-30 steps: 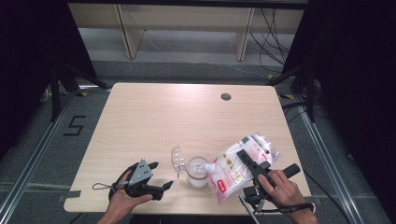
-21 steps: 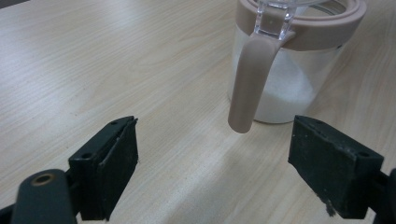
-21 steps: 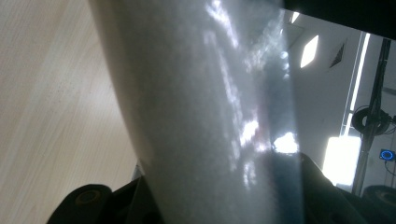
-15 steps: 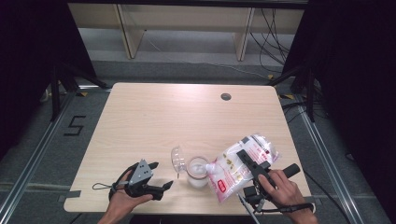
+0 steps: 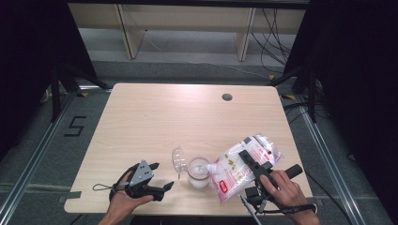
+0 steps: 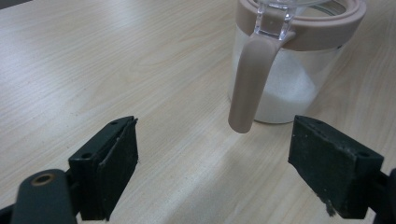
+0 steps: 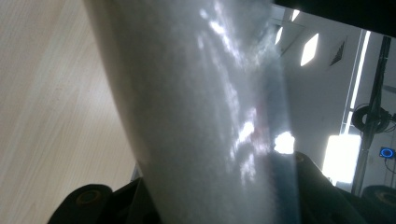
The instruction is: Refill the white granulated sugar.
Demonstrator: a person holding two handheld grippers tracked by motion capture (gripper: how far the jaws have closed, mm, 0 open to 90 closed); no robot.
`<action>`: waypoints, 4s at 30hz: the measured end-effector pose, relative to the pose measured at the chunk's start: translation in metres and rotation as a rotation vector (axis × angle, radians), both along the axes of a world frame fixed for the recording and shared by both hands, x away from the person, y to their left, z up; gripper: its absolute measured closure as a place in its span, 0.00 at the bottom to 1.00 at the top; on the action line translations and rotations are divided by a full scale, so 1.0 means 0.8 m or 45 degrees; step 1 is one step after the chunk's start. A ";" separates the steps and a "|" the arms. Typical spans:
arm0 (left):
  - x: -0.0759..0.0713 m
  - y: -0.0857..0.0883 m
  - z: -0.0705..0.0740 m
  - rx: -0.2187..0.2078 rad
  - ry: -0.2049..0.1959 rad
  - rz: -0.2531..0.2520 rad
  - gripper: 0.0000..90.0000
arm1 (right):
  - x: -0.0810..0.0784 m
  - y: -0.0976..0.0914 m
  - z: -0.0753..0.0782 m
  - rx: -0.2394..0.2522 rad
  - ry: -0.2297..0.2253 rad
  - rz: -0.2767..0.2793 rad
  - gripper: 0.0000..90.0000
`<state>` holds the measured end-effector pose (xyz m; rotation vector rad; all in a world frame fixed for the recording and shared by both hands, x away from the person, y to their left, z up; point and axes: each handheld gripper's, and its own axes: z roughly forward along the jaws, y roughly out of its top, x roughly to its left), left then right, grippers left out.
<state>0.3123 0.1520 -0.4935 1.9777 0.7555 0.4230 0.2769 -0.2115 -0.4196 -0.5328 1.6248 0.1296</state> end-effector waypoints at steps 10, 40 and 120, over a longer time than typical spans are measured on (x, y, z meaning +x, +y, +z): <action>-0.001 -0.001 0.000 0.001 -0.004 0.007 0.17 | 0.000 0.002 0.002 -0.021 -0.020 0.031 0.80; 0.002 0.002 0.001 0.036 -0.028 -0.013 0.17 | 0.000 0.002 0.001 0.003 -0.047 0.055 0.80; 0.001 0.002 0.002 0.008 -0.024 -0.006 0.17 | 0.007 -0.005 -0.001 0.080 0.087 0.014 0.82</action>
